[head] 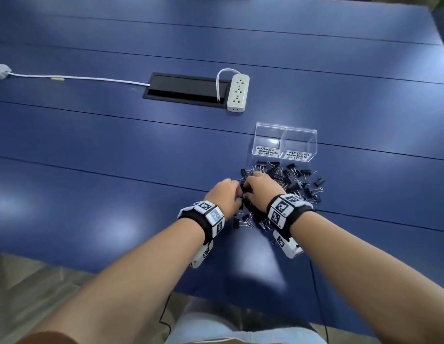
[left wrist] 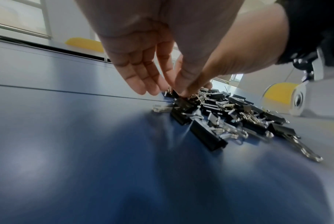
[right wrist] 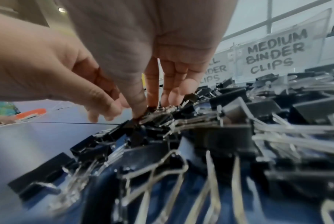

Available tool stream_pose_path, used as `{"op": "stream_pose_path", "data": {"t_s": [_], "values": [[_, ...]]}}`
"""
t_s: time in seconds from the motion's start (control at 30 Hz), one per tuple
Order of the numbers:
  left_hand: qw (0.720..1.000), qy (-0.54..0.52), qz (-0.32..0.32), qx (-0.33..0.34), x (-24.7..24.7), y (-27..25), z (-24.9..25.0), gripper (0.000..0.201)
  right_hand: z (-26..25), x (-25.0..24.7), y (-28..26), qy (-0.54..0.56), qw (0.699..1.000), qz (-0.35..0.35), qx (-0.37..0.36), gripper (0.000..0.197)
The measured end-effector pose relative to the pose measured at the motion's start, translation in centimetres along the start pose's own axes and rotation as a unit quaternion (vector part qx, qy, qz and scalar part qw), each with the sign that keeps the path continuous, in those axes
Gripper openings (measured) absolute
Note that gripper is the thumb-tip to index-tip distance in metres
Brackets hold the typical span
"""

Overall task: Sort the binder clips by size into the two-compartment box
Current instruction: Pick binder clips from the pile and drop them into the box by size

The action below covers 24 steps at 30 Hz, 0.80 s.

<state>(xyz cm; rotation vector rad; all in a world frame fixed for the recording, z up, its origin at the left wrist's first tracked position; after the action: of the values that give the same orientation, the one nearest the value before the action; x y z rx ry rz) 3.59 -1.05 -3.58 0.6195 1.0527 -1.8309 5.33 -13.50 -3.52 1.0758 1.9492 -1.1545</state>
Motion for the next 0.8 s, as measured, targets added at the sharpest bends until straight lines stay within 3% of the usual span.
{"op": "stream_pose_path", "data": {"t_s": [0.13,0.27,0.43,0.5,0.67,0.8], "values": [[0.999,-0.011,0.041,0.014,-0.5,0.8,0.2,0.020,0.7,0.0,0.0,0.038,0.999,0.026,0.009,0.011],[0.998,0.025,0.012,0.049,-0.3,1.8,0.8,0.028,2.0,-0.8,-0.8,0.120,0.989,0.076,0.036,0.011],[0.996,0.072,-0.002,0.047,0.5,2.3,0.8,0.027,4.7,-3.7,-1.0,0.272,0.943,0.140,0.133,0.002],[0.996,0.072,0.004,0.044,0.5,2.5,1.1,0.028,5.1,-5.6,-0.5,0.327,0.921,0.156,0.145,0.007],[0.993,0.097,-0.003,0.061,0.5,3.1,1.6,0.022,5.0,-10.2,2.7,0.247,0.937,0.216,0.121,0.021],[0.995,0.070,0.003,0.068,-0.3,3.2,1.7,0.020,4.6,-10.9,4.7,0.159,0.966,0.179,0.102,0.028]]}}
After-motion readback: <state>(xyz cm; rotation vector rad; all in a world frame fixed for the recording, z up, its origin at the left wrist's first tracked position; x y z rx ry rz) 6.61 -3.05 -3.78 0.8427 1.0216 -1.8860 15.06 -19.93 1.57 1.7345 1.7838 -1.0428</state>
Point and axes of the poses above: each hand's wrist, its own y-axis towards the middle knuckle, its own x-axis out of the palm, z = x × y, the point moved 3 cm from there along y, towards the middle knuckle, and after that the axes turned 1 degree about -x, right-handed, at the moved point
